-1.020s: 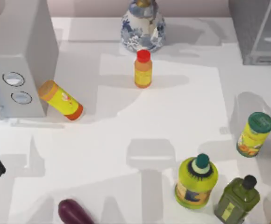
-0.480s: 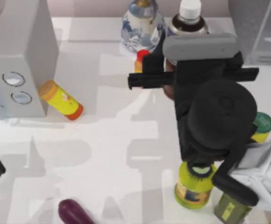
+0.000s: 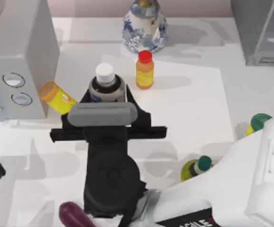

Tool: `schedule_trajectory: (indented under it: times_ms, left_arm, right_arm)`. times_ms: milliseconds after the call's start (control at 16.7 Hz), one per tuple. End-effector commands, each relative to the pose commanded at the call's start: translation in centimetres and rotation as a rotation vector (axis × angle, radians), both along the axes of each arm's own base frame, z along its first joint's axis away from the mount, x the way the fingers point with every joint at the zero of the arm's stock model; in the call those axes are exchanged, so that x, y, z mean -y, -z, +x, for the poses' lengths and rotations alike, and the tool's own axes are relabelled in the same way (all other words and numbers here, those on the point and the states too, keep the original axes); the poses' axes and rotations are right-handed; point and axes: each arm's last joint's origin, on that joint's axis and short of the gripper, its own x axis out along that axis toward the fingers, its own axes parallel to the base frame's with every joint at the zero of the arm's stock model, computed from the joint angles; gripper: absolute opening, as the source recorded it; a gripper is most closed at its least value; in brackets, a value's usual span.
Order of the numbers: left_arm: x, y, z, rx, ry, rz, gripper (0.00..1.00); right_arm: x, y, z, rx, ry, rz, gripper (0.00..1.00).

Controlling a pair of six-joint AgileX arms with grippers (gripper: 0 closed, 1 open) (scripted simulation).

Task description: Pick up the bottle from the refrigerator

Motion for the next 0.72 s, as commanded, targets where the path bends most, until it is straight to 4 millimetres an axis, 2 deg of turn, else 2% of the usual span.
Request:
schedule_trajectory:
  times_ms: [120,480,720]
  left_arm:
    - [0.0,0.0,0.0,0.000,0.000,0.000,1.00]
    - [0.0,0.0,0.0,0.000,0.000,0.000,1.00]
    - [0.0,0.0,0.0,0.000,0.000,0.000,1.00]
  right_arm:
    - [-0.8,0.6,-0.5,0.003,0.001,0.008,0.00]
    - [-0.8,0.8,-0.3,0.002,0.002,0.006,0.00]
    - [-1.0,3.0,2.3,-0.002,0.004,-0.002,0.00]
